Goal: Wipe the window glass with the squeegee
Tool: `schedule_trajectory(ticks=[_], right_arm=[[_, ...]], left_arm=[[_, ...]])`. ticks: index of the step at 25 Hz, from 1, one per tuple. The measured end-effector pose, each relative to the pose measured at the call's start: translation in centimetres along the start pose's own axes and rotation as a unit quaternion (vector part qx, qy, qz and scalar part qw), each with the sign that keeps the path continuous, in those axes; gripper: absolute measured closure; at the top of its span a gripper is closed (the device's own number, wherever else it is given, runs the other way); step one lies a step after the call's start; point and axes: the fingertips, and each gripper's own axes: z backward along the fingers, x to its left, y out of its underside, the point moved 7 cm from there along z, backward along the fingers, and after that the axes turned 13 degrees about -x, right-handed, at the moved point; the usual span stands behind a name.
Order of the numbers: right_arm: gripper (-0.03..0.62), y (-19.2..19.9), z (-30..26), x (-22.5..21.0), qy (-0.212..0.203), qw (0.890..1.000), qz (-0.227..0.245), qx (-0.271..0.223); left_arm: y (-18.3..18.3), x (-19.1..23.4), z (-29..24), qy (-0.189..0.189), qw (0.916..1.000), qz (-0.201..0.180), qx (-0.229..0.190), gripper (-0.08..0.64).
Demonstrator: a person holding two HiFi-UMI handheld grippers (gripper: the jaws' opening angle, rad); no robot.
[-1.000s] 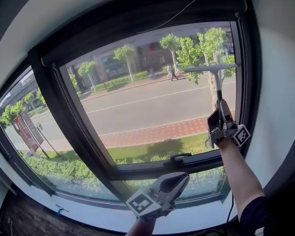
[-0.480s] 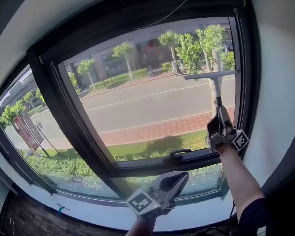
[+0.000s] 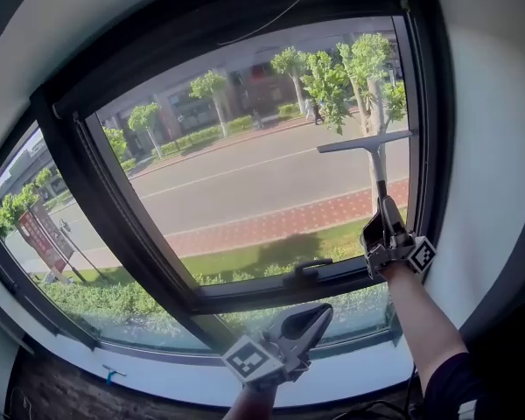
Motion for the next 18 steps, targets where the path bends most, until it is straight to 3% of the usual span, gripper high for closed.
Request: schedule_trajectory(ticks=[18], right_arm=[[0.437,-0.7,7.9,-1.6,0.052,0.999,0.007,0.016]], left_arm=[[3.3,-0.8,-1.2,0.007,0.9989,0.024,0.039,0.557]])
